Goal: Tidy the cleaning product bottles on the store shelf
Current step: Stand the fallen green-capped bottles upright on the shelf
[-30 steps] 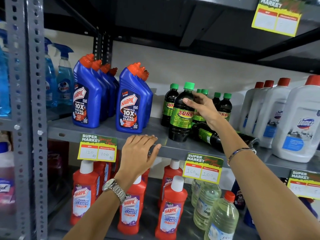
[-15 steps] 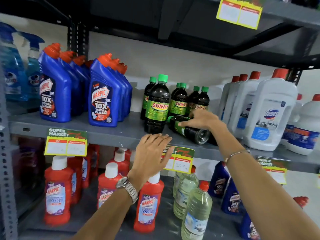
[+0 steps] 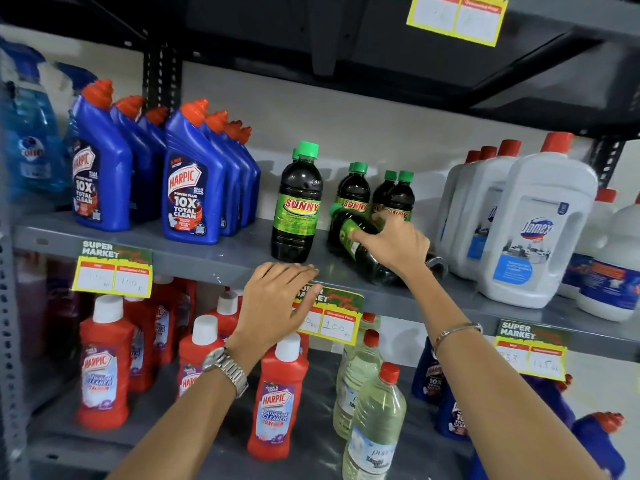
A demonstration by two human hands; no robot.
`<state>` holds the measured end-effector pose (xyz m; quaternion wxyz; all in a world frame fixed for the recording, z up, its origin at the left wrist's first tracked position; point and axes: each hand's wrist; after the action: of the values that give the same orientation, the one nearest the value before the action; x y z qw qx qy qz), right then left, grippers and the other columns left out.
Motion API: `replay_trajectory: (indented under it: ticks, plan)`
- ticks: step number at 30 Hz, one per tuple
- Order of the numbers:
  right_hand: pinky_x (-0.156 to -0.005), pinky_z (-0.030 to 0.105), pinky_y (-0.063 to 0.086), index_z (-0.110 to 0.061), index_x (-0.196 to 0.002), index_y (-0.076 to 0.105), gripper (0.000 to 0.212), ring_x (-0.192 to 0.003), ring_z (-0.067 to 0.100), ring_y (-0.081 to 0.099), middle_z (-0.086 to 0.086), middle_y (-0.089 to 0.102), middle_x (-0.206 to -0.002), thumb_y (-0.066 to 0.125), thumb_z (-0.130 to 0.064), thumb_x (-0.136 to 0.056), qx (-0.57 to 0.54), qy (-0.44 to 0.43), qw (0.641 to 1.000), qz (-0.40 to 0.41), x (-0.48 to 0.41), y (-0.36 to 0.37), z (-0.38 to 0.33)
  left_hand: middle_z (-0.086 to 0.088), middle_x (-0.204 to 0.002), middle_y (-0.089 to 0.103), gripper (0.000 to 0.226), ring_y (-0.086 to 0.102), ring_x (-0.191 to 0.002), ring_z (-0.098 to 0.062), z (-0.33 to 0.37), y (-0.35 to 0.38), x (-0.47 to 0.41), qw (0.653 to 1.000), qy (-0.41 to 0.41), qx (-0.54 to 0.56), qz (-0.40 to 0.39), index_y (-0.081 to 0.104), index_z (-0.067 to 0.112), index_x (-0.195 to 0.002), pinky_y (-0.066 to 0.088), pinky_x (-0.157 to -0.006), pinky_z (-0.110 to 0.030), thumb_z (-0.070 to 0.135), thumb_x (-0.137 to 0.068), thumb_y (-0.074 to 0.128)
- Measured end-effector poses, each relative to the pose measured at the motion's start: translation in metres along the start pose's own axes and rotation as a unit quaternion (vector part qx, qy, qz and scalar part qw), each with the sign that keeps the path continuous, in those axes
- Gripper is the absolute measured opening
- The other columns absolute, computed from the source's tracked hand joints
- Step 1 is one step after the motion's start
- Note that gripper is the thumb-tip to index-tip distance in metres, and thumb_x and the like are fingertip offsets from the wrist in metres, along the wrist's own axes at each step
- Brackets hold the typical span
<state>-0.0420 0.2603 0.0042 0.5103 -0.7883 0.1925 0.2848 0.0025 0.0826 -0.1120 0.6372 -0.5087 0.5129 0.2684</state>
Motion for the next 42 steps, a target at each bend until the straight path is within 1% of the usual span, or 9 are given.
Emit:
replay_trajectory:
  ticks: [6, 15, 20, 24, 27, 32, 36, 39, 42]
  plan:
    - [-0.090, 0.039, 0.043, -0.012, -0.144, 0.025, 0.074, -0.124, 0.031, 0.047, 0.014, 0.048, -0.137, 0.049, -0.052, -0.085, -0.079, 0.014, 0.989, 0.127, 0.020, 0.015, -0.003, 0.004, -0.102, 0.072, 0.036, 0.065, -0.094, -0.011, 0.000, 0.000, 0.001, 1.000, 0.001, -0.002, 0.001, 0.070, 0.017, -0.103, 0.037, -0.088, -0.025, 0.039, -0.093, 0.044]
    - [-0.083, 0.041, 0.046, -0.007, -0.138, 0.025, 0.088, -0.121, 0.033, 0.045, 0.016, 0.042, -0.130, 0.059, -0.059, -0.076, -0.091, 0.052, 0.989, 0.108, 0.035, 0.026, -0.016, 0.004, -0.101, 0.072, 0.039, 0.065, -0.093, -0.011, 0.000, 0.001, 0.000, 1.000, 0.005, -0.003, 0.003, 0.070, 0.016, -0.102, 0.037, -0.086, -0.025, 0.040, -0.095, 0.040]
    - [-0.083, 0.032, 0.037, -0.012, -0.131, 0.033, 0.067, -0.113, 0.028, 0.052, 0.011, 0.046, -0.128, 0.055, -0.051, -0.082, -0.179, 0.063, 0.968, 0.166, 0.006, -0.020, -0.022, 0.004, -0.101, 0.072, 0.035, 0.065, -0.093, -0.012, -0.001, 0.003, 0.002, 1.000, -0.008, 0.007, -0.005, 0.070, 0.017, -0.104, 0.037, -0.088, -0.027, 0.038, -0.091, 0.045]
    - [-0.099, 0.038, 0.044, -0.009, -0.135, 0.037, 0.057, -0.113, 0.022, 0.052, 0.008, 0.050, -0.128, 0.057, -0.017, -0.082, -0.377, 0.061, 0.923, -0.053, -0.040, -0.058, -0.021, 0.005, -0.103, 0.071, 0.036, 0.065, -0.095, -0.012, -0.002, 0.003, 0.002, 1.000, -0.014, 0.013, -0.009, 0.069, 0.018, -0.105, 0.038, -0.089, -0.027, 0.039, -0.091, 0.044]
    - [-0.085, 0.031, 0.050, -0.003, -0.132, 0.042, 0.053, -0.097, 0.021, 0.057, 0.012, 0.056, -0.116, 0.057, -0.004, -0.082, -0.342, 0.055, 0.923, -0.170, -0.048, -0.066, -0.020, 0.005, -0.104, 0.071, 0.038, 0.065, -0.096, -0.011, -0.001, 0.002, 0.002, 1.000, -0.010, 0.012, -0.021, 0.069, 0.018, -0.106, 0.038, -0.089, -0.027, 0.041, -0.092, 0.042]
    - [-0.082, 0.034, 0.052, -0.008, -0.131, 0.041, 0.074, -0.098, 0.021, 0.060, 0.007, 0.059, -0.112, 0.078, -0.024, -0.069, -0.281, 0.038, 0.954, -0.101, -0.048, -0.056, -0.018, 0.005, -0.105, 0.071, 0.047, 0.064, -0.097, -0.011, -0.001, -0.001, 0.002, 0.999, -0.019, 0.020, -0.037, 0.069, 0.019, -0.107, 0.037, -0.091, -0.027, 0.044, -0.096, 0.031]
    - [-0.096, 0.039, 0.047, -0.010, -0.131, 0.038, 0.092, -0.109, 0.022, 0.056, 0.006, 0.056, -0.122, 0.080, -0.049, -0.058, -0.244, 0.039, 0.968, -0.052, -0.045, -0.046, -0.019, 0.006, -0.105, 0.071, 0.046, 0.064, -0.097, -0.011, 0.000, -0.003, 0.002, 0.998, -0.022, 0.018, -0.050, 0.068, 0.019, -0.108, 0.036, -0.091, -0.027, 0.044, -0.095, 0.031]
    - [-0.082, 0.026, 0.044, -0.008, -0.134, 0.035, 0.063, -0.103, 0.019, 0.052, 0.007, 0.052, -0.119, 0.063, -0.029, -0.082, -0.343, 0.049, 0.934, -0.088, -0.044, -0.046, -0.022, 0.006, -0.104, 0.071, 0.054, 0.064, -0.096, -0.012, 0.000, -0.004, 0.001, 0.998, -0.021, 0.017, -0.051, 0.068, 0.019, -0.108, 0.035, -0.091, -0.027, 0.047, -0.097, 0.023]
    - [-0.073, 0.023, 0.043, -0.005, -0.132, 0.040, 0.053, -0.090, 0.016, 0.054, 0.010, 0.056, -0.113, 0.059, -0.012, -0.083, -0.355, 0.044, 0.928, -0.100, -0.044, -0.045, -0.019, 0.005, -0.103, 0.071, 0.046, 0.064, -0.095, -0.012, -0.001, -0.004, 0.002, 0.999, -0.020, 0.011, -0.047, 0.068, 0.019, -0.107, 0.034, -0.091, -0.027, 0.044, -0.095, 0.032]
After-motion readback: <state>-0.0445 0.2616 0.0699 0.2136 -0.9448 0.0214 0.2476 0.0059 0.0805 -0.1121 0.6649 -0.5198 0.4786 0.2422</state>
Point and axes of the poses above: each hand's wrist, its own x-axis away from the middle knuckle, its own y-axis out of the palm, z = x × y
